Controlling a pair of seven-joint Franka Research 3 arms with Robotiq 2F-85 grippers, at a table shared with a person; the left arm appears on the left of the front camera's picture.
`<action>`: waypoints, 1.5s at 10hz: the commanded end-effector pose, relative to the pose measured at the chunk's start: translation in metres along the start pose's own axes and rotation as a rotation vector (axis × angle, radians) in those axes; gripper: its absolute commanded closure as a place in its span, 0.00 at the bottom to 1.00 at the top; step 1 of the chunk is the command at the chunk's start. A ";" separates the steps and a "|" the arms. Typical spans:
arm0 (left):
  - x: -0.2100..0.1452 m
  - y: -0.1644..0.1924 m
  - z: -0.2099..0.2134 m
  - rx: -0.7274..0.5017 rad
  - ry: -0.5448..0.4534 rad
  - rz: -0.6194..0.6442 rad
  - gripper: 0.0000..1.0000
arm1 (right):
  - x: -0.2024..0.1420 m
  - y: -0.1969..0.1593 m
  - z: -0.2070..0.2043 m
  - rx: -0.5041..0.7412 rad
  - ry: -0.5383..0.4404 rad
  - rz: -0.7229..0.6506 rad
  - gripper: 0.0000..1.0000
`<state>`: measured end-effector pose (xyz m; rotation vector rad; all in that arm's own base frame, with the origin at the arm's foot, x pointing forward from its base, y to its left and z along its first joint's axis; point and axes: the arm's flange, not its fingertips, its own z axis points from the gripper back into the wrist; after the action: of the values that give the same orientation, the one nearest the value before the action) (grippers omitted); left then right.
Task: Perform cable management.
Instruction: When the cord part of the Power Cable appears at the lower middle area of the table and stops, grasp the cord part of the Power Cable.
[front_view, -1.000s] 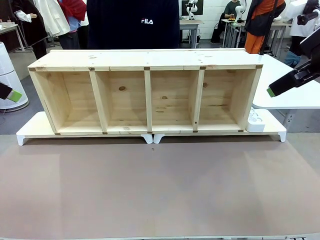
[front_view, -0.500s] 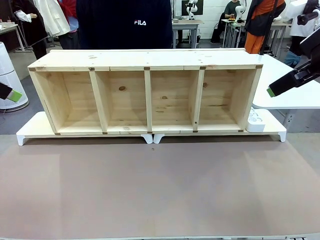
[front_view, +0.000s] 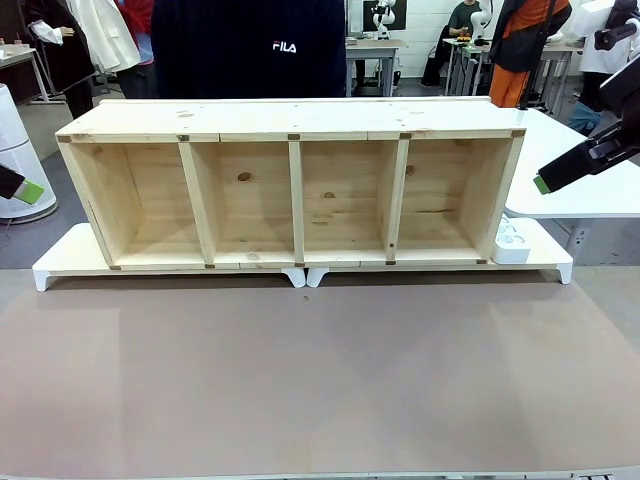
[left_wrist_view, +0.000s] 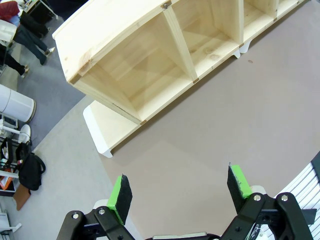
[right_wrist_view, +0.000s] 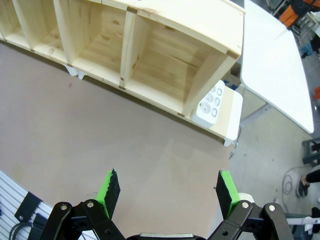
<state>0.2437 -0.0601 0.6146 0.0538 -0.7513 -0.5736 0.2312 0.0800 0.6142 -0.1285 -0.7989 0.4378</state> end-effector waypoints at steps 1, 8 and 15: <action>0.001 -0.001 0.001 0.003 -0.005 0.008 0.00 | 0.000 0.000 0.000 -0.002 -0.001 0.000 0.00; 0.001 -0.001 0.001 0.003 -0.005 0.008 0.00 | 0.000 0.000 0.000 -0.002 -0.001 0.000 0.00; 0.001 -0.001 0.001 0.003 -0.005 0.008 0.00 | 0.000 0.000 0.000 -0.002 -0.001 0.000 0.00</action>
<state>0.2437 -0.0601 0.6147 0.0538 -0.7514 -0.5736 0.2312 0.0800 0.6142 -0.1285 -0.7989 0.4379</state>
